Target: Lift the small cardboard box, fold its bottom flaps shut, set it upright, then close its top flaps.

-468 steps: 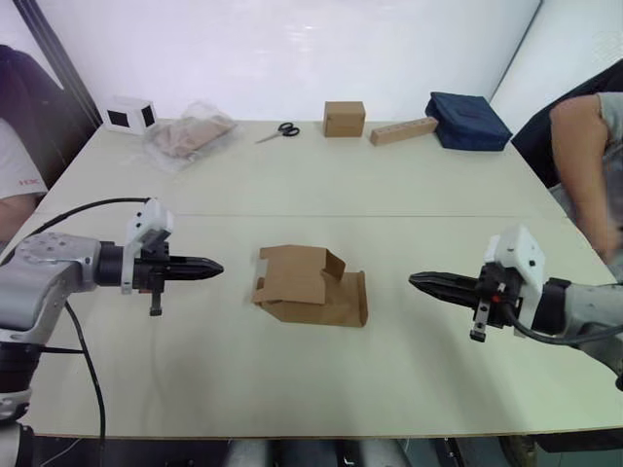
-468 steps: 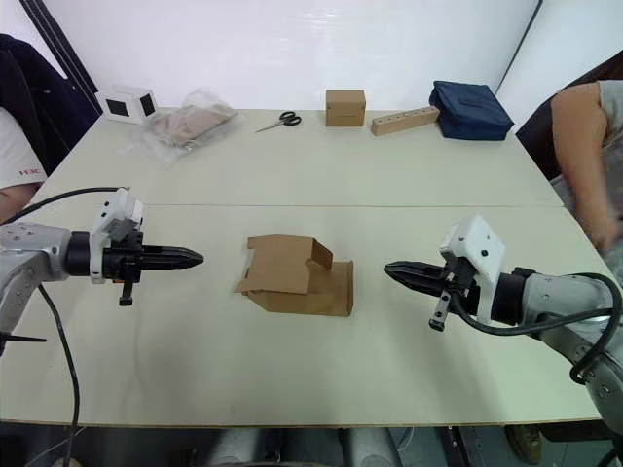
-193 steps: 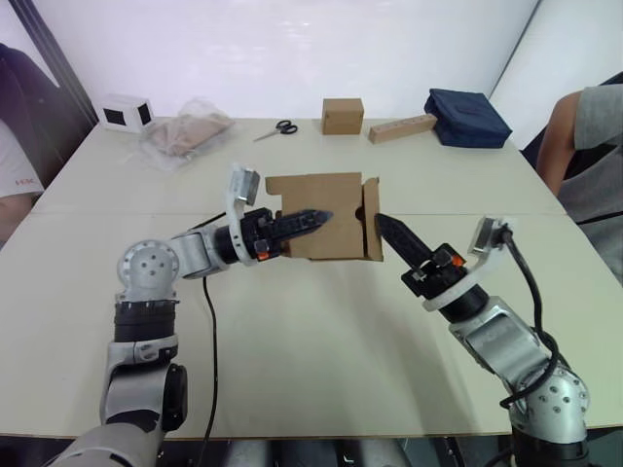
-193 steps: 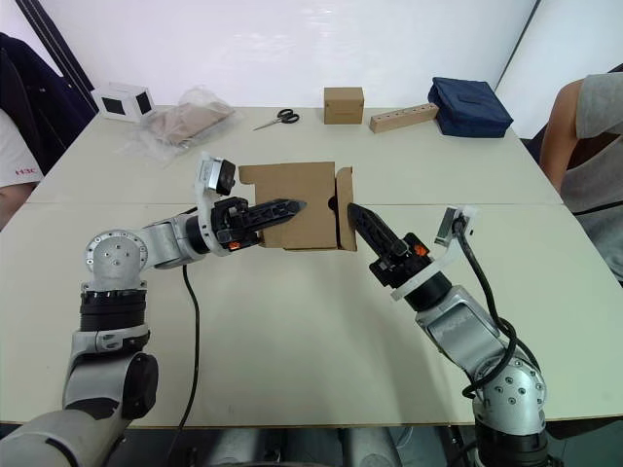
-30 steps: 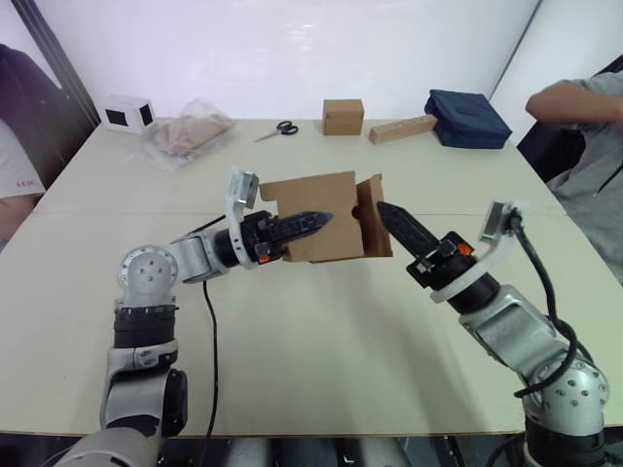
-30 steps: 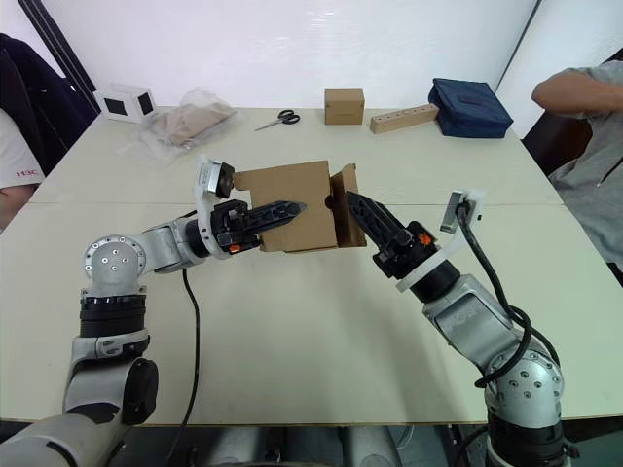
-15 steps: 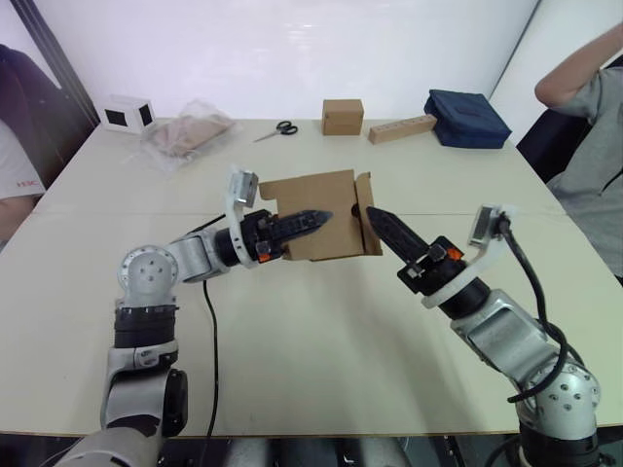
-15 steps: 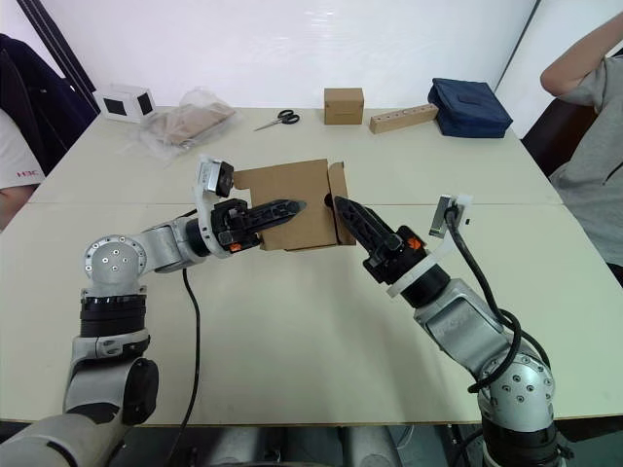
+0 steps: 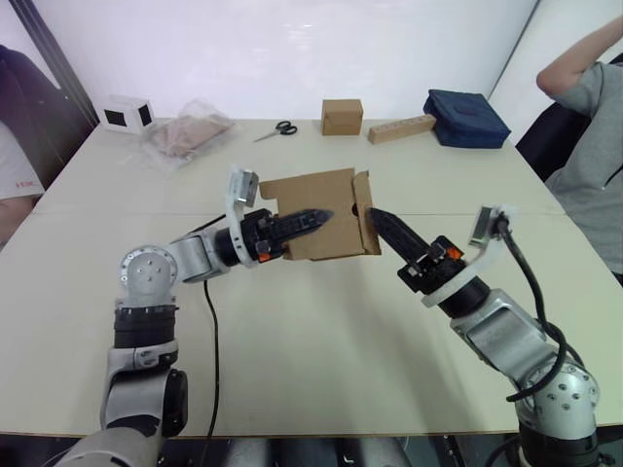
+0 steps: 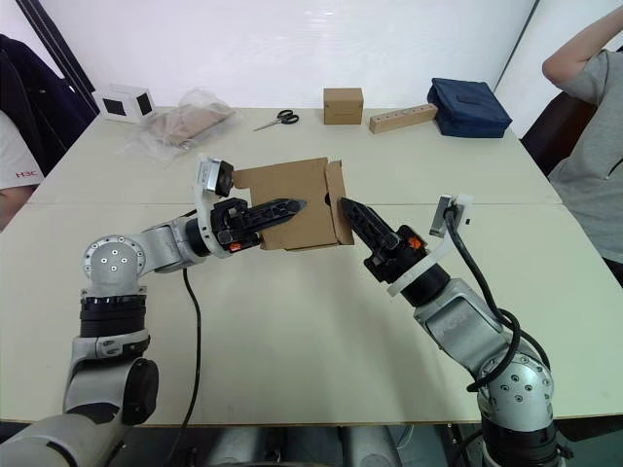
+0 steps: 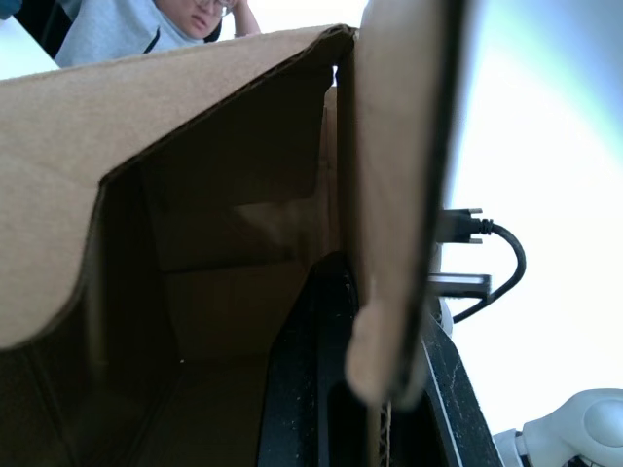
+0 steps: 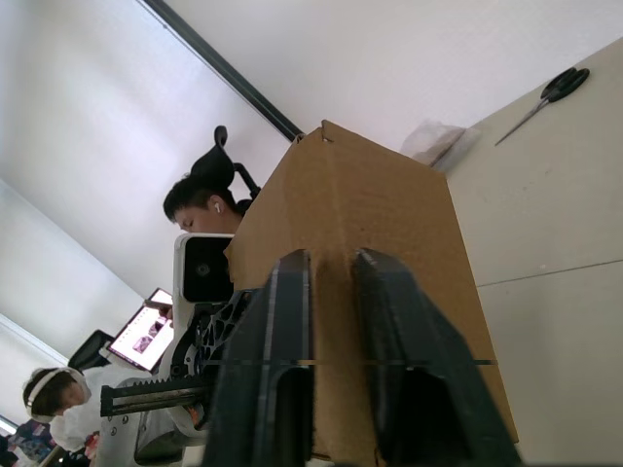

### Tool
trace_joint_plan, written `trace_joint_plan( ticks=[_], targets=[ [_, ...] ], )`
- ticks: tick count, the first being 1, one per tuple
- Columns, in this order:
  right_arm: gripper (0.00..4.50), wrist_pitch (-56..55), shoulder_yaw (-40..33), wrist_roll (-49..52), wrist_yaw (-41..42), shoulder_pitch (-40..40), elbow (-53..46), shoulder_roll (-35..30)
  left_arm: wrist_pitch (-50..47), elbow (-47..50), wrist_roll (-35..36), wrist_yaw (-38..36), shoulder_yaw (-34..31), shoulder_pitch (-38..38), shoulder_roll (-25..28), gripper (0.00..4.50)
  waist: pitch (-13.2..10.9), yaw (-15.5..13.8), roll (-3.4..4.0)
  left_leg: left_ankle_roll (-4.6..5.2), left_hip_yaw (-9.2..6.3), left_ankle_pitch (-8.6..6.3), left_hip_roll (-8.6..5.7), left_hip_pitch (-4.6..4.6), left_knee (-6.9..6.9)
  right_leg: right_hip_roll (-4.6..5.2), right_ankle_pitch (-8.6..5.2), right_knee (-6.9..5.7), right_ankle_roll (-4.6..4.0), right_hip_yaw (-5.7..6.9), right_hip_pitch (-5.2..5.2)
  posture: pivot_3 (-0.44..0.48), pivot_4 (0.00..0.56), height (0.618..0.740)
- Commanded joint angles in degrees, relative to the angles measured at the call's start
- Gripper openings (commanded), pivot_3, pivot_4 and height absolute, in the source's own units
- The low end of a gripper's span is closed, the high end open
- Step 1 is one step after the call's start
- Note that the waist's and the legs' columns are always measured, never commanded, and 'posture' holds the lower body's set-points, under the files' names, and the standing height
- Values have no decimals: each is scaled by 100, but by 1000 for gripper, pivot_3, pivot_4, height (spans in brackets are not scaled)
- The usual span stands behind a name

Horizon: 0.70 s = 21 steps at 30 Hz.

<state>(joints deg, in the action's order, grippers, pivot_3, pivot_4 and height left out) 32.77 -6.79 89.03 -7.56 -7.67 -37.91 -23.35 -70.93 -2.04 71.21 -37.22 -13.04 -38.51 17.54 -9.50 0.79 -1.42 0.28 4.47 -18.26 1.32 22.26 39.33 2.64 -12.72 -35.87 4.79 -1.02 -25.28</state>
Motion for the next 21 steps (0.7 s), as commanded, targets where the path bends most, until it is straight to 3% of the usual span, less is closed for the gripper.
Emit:
trace_joint_plan(
  ticks=[1, 14, 17, 21],
  targets=[
    [845, -72, -39, 40, 41, -46, -115, -13, 28, 207, 176, -23, -77, -11, 28, 0, 0, -1, 0, 0, 0, 0, 0, 0, 0, 0, 0, 0, 0, 0, 0, 0, 150, 740],
    [845, -29, -49, -475, 107, -43, -35, -86, 47, 212, 175, -41, -57, 10, 31, 0, 0, -1, 0, 0, 0, 0, 0, 0, 0, 0, 0, 0, 0, 0, 0, 0, 150, 740],
    [78, -23, -49, -484, 82, -48, -24, -78, 47, 217, 176, -30, -59, 19, 29, 0, 0, 0, 0, 0, 0, 0, 0, 0, 0, 0, 0, 0, 0, 0, 0, 0, 150, 740],
    [78, -15, -37, -477, 52, -88, -15, -74, 50, 212, 168, -34, -58, 16, 49, 0, 0, 0, 0, 0, 0, 0, 0, 0, 0, 0, 0, 0, 0, 0, 0, 0, 150, 740]
  ],
)
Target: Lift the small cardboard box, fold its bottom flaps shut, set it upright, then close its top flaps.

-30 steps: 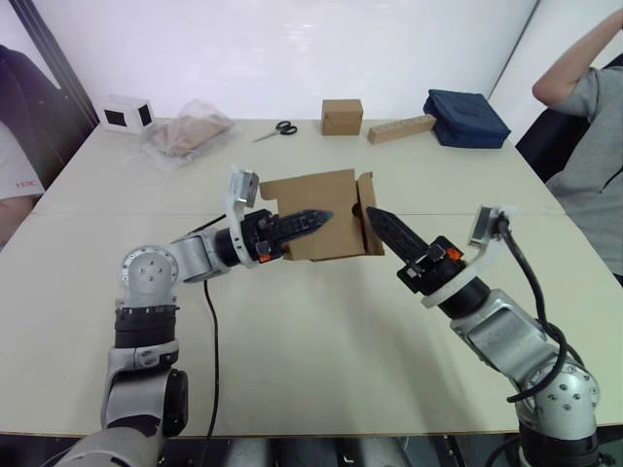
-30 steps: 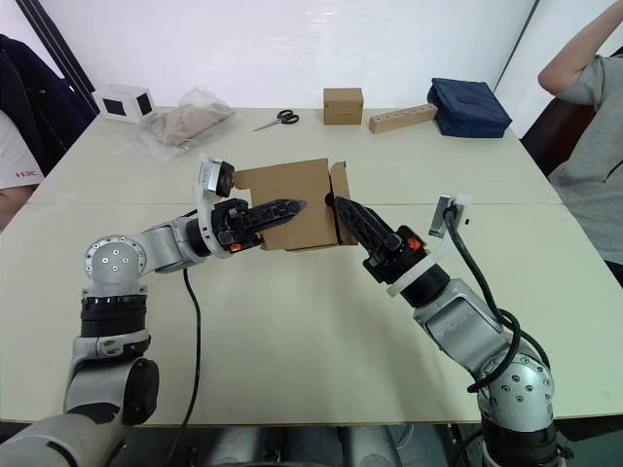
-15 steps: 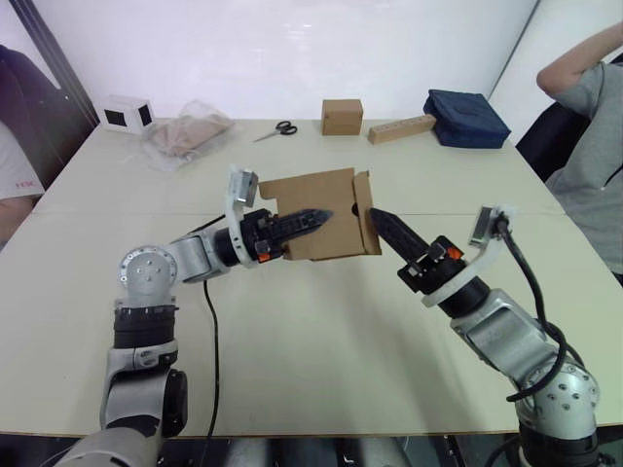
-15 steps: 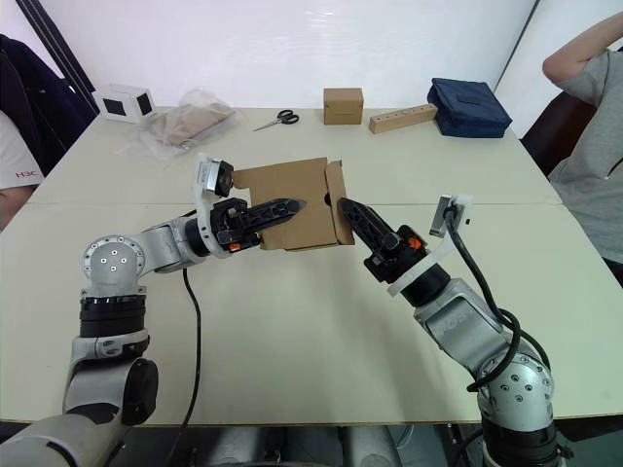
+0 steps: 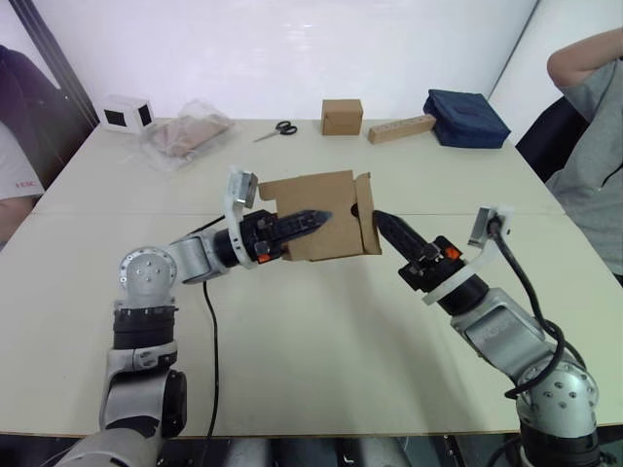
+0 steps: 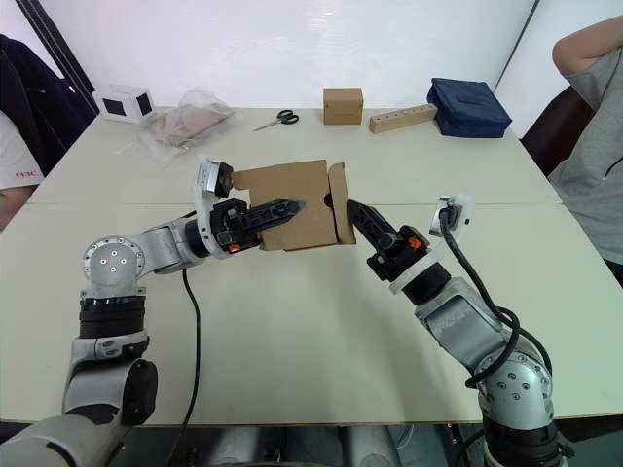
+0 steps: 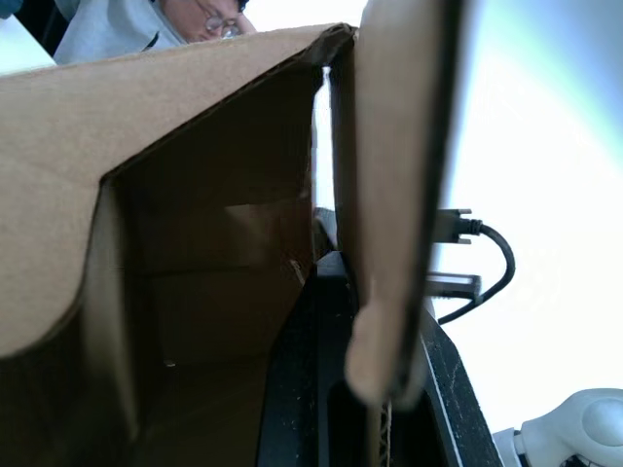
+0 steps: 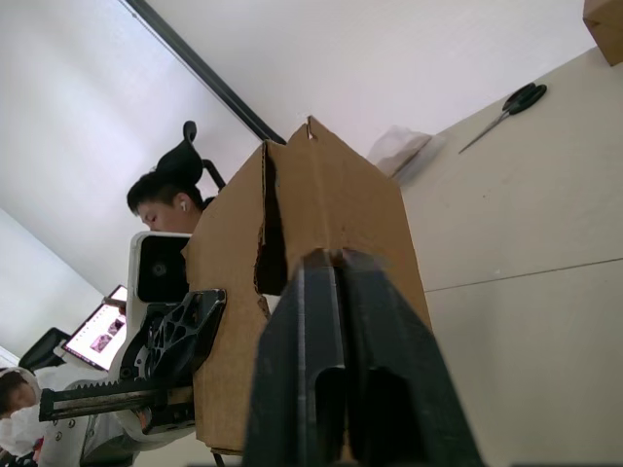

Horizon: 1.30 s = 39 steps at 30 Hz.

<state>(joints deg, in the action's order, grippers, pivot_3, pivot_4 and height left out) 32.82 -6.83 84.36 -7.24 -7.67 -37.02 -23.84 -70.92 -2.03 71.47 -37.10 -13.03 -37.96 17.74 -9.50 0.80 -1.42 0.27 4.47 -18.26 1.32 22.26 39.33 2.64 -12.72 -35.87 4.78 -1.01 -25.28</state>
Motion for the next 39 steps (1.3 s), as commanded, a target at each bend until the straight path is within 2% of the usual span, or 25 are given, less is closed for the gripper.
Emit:
trace_joint_plan(
  ticks=[1, 26, 39],
  targets=[
    [78, -20, -32, 0, 7, -101, -102, -22, 54, 217, 137, -47, -53, -34, 28, 0, 0, -1, 0, 0, 0, 0, 0, 0, 0, 0, 0, 0, 0, 0, 0, 0, 150, 740],
    [78, 134, 169, -496, -55, -295, -191, 28, 92, 243, 164, 14, -48, -15, -57, 0, 0, 1, 0, 0, 0, 0, 0, 0, 0, 0, 0, 0, 0, 0, 0, 0, 150, 740],
    [78, 164, 184, 214, -282, -441, -399, -20, 115, 240, 52, -79, 53, 3, -19, 0, 0, 0, 0, 0, 0, 0, 0, 0, 0, 1, 0, 0, -1, 0, 0, 0, 150, 740]
  ],
)
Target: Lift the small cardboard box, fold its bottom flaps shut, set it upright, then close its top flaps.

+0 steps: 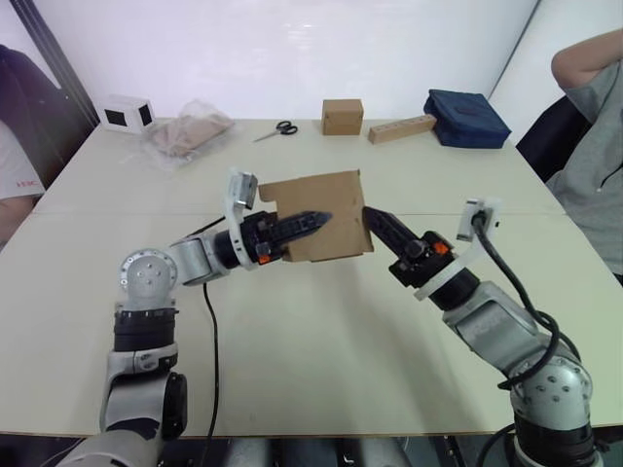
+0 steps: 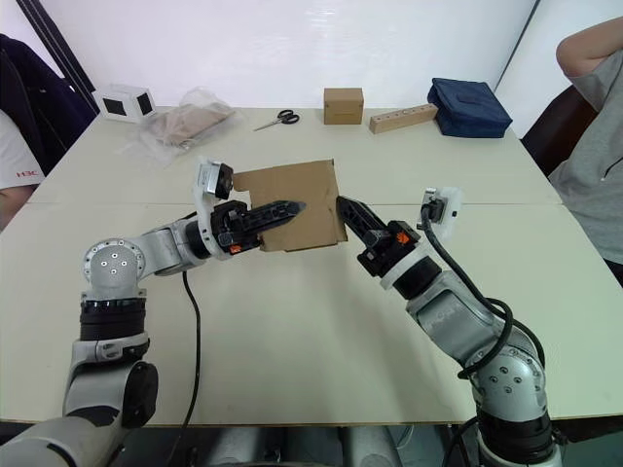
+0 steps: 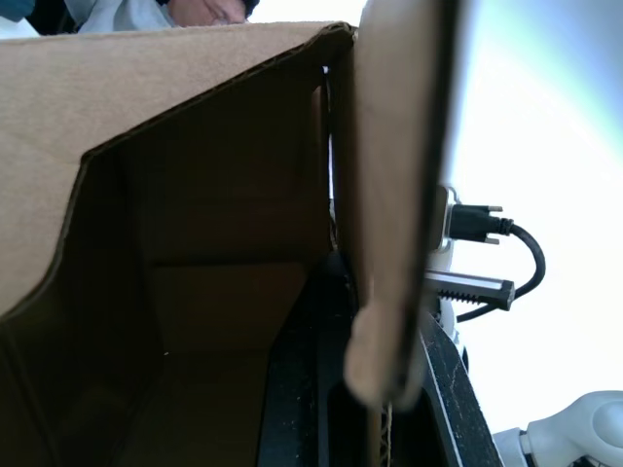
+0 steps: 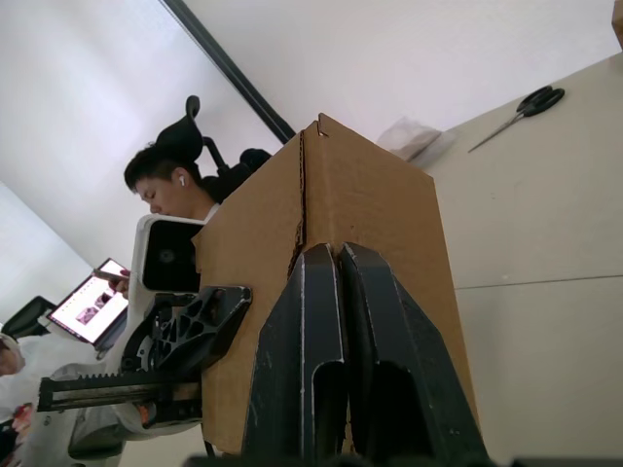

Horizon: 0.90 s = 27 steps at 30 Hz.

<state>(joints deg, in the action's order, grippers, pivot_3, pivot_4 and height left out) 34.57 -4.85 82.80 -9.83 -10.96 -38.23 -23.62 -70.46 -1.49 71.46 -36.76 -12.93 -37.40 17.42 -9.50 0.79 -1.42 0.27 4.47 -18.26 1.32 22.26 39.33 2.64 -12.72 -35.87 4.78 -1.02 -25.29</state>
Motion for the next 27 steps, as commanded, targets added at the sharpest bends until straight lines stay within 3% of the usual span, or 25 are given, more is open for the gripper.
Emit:
trace_joint_plan(
  ticks=[1, 14, 27],
  targets=[
    [78, -10, -15, 430, -41, -120, -275, -53, 72, 190, 43, -126, 53, -55, 16, 0, 0, 1, 0, 0, 0, 0, 0, 0, 0, 0, -1, 0, -1, 0, 0, 0, 150, 740],
    [78, 410, 272, 877, 311, -382, -41, -484, 60, 266, 72, -259, 144, -71, 37, 0, 0, 1, 0, 0, 0, 0, 0, 0, 0, 0, -2, 0, -3, 0, 0, 0, 150, 740],
    [78, -79, -970, 1390, 171, -100, -203, -1089, 159, 234, 16, -302, 115, -34, 57, 0, 0, -8, 0, 0, -1, 0, -1, 3, 0, 1, 0, 4, 0, 1, -1, 0, 150, 740]
  ],
)
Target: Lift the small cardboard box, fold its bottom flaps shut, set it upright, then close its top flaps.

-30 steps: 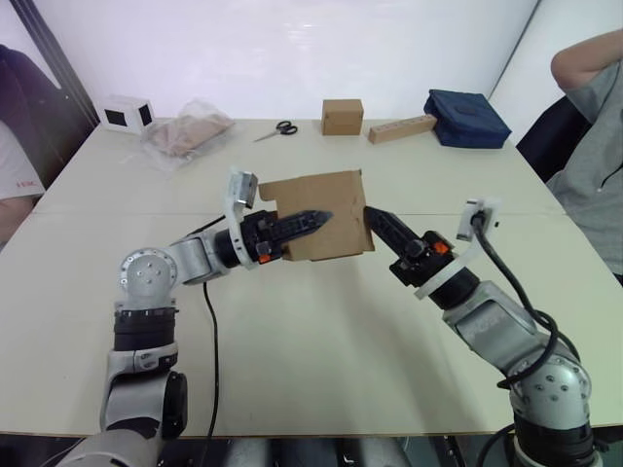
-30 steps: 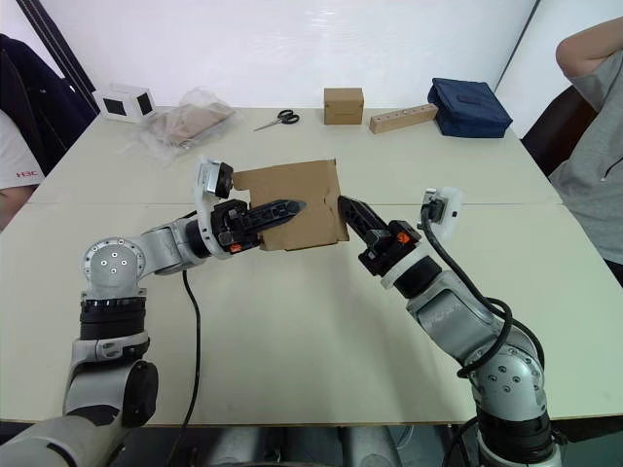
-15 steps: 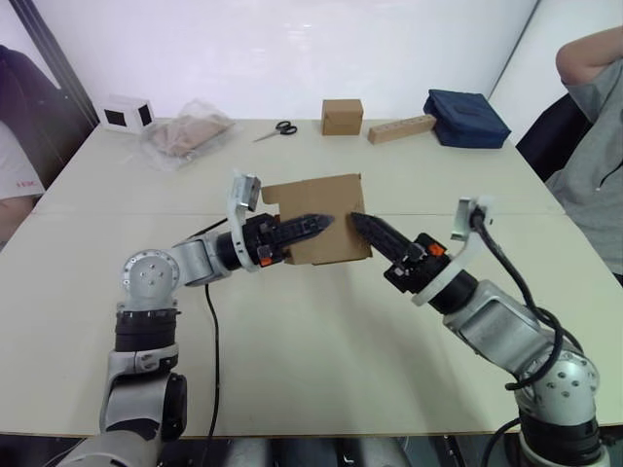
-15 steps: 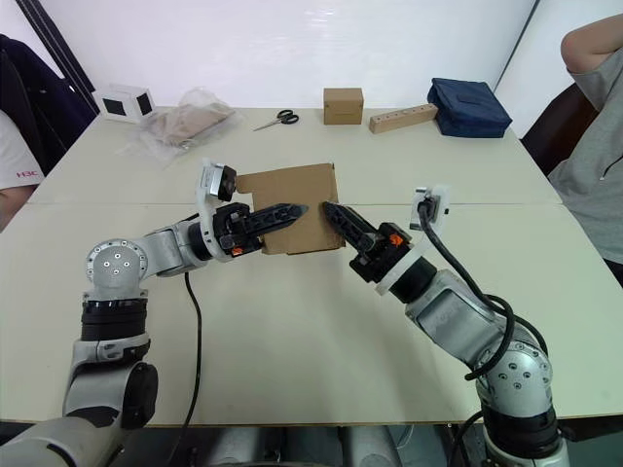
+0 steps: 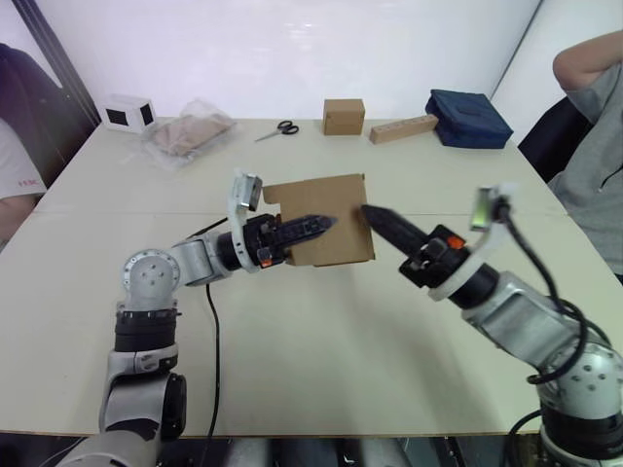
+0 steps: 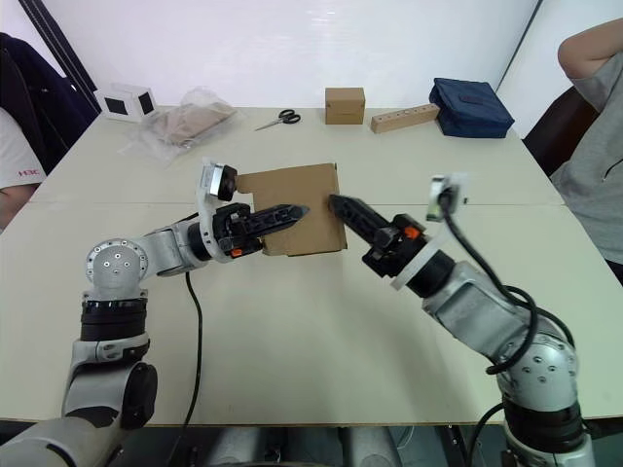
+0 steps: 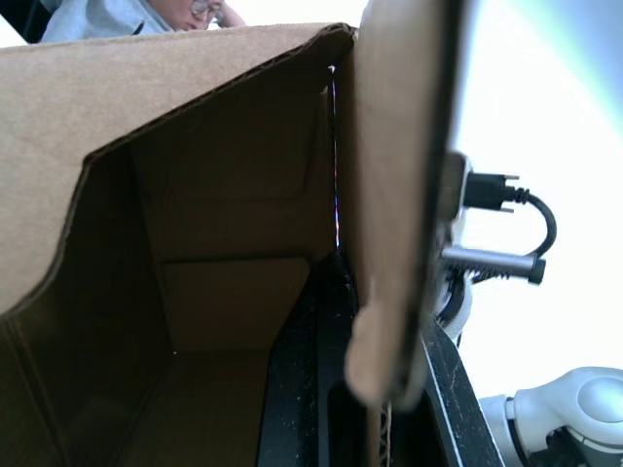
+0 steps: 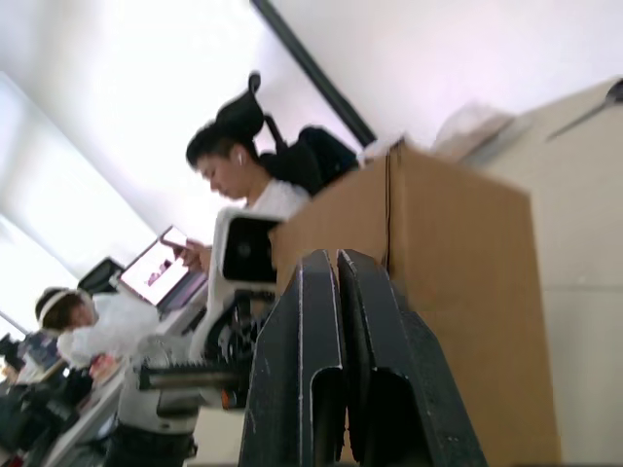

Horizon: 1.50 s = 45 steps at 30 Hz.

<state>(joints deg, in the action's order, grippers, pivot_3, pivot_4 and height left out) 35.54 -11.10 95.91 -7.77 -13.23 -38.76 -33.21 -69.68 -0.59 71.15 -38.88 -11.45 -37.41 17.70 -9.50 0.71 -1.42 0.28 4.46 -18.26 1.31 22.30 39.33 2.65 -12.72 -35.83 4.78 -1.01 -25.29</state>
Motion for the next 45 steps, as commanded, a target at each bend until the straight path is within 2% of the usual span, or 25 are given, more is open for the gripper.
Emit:
trace_joint_plan(
  ticks=[1, 3, 5, 10, 15, 24, 27, 30, 32, 34, 38, 41, 43, 45],
  targets=[
    [78, -186, -393, 56, -27, 179, -133, -163, 86, 142, 53, -91, -34, -35, 33, 0, 0, 0, 0, 0, 1, 0, 0, 0, 0, 0, 0, 0, 0, 0, 0, 0, 150, 740],
    [78, -182, -415, -55, 43, 304, -78, -211, 95, 136, 58, -91, -34, -35, 37, 0, 0, 0, 0, 0, 1, 0, 0, 0, 0, 0, 0, 0, 0, -1, 0, 0, 150, 740],
    [78, -168, -97, -475, 128, 349, 77, -33, 104, 128, 63, -97, -29, -46, 34, 0, 0, 9, 0, 0, 1, 0, 0, 0, 0, 0, 0, 0, 0, -1, 0, 0, 150, 740],
    [78, -66, 675, -1095, 208, 0, 182, 451, 88, 120, 91, -66, -37, -70, 22, 0, 0, 15, 0, -3, 1, 2, 4, -5, 0, -7, 0, -10, 0, -4, -3, 0, 150, 740],
    [78, 60, 987, -1314, 306, -195, 163, 640, 63, 148, 96, -46, -38, -57, 13, 0, 0, -2, 0, -5, 1, 4, 2, -4, 0, -5, 0, -13, -1, -4, -4, 0, 150, 740],
    [78, 72, 215, -1118, 321, 149, 79, 185, 86, 56, -53, -190, 17, -144, 116, 0, 0, -5, 0, -3, 1, 2, -1, 3, 0, 2, 0, -5, 0, 0, -5, 0, 150, 740],
    [78, 36, -67, -1060, 334, 346, 10, 24, 78, -68, -253, -381, 119, -319, 348, 0, 0, 0, 0, -3, 1, 2, -1, 2, 0, 0, 0, -7, 0, -1, -4, 0, 150, 740],
    [78, -4, -361, -1100, 336, 606, -111, -141, -100, -407, -557, -744, 379, -751, 827, 0, 0, 2, -1, -4, 1, 3, 1, 0, 0, -5, -8, -8, -14, -2, -4, 0, 150, 740],
    [78, -27, -493, -1153, 323, 753, -190, -222, -109, -582, -856, -1081, 701, -1050, 1114, 0, 0, 10, 0, -4, 1, 3, 0, -3, 0, -8, -10, -9, -18, -2, -4, 0, 150, 740],
    [78, -36, -590, -1225, 337, 899, -300, -313, 169, -710, -1597, -1511, 1450, -1534, 1432, 0, -1, -2, -2, -4, 1, 3, 0, -2, 0, -9, -11, -9, -18, -3, -4, 0, 150, 740],
    [78, -80, -605, -1363, 358, 1171, -443, -302, 524, -1228, -2764, -2264, 2730, -2563, 1687, 0, 0, -17, -2, -3, -3, 3, -26, 2, 0, -1, -13, 1, -21, -3, -2, 0, 150, 740],
    [78, -111, -398, -1635, 375, 1238, -451, -175, 796, -1596, -3573, -2863, 3653, -3295, 1692, 0, 0, -11, -2, 4, 0, -2, -31, 8, 0, 3, -13, 15, -21, -8, -2, 0, 150, 740],
    [78, -151, -183, -1879, 383, 1215, -502, -23, 1336, -1592, -4517, -3118, 4686, -3767, 1549, 0, -1, 1, -2, 8, 1, -4, -32, 12, 0, 2, -12, 25, -20, -9, -3, 0, 150, 740],
    [78, -210, -20, -2020, 347, 1132, -478, 162, 1811, -1636, -5162, -3396, 5351, -3975, 1438, 0, 0, -8, -1, 12, -1, -6, -31, 15, -2, 0, -13, 32, -21, -9, -3, 0, 150, 740]
  ],
)
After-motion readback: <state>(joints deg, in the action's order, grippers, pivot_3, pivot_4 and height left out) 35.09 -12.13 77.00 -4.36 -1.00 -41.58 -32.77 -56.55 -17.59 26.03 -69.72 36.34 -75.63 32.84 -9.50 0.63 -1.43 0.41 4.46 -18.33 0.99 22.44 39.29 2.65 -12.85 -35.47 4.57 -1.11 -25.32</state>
